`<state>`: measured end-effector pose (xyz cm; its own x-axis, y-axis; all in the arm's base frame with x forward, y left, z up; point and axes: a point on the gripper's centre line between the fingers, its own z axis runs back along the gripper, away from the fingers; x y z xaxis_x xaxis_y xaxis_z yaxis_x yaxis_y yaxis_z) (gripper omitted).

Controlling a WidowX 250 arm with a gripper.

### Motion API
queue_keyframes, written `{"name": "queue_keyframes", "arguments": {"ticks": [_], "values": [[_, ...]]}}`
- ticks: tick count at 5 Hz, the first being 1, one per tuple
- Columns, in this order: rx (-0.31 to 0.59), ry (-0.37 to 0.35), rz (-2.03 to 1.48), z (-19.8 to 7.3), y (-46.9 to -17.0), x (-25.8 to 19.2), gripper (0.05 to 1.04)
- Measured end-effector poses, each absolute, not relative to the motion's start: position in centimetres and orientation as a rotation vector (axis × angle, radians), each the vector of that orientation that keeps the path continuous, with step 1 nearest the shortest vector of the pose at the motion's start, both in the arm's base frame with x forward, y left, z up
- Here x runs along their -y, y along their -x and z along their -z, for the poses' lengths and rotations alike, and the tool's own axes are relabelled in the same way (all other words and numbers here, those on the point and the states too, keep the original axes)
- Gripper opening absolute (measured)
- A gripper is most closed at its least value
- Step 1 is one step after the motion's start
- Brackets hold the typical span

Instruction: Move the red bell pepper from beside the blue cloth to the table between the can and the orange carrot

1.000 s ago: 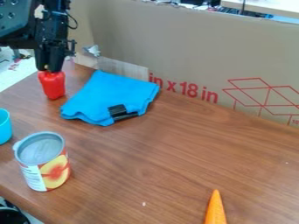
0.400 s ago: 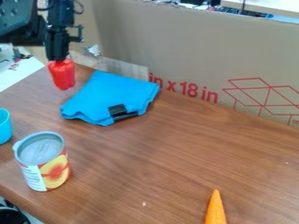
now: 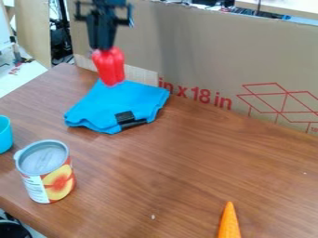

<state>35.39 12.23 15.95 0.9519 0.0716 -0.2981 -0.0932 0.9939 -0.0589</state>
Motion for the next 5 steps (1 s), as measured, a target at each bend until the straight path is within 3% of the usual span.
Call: {"name": "queue_keyframes", "arguments": {"ticks": [2,3,4,5], "values": [[-0.388,0.001,0.080,-13.9,-28.3,-5.2,0.106],[-0.475,-0.022,0.126,-11.2,-26.2,-4.0,0.106],[-0.513,-0.014,0.182,-9.6,-25.1,-3.3,0.106],[-0.536,0.045,0.248,-7.8,-24.8,-2.5,0.106]]}}
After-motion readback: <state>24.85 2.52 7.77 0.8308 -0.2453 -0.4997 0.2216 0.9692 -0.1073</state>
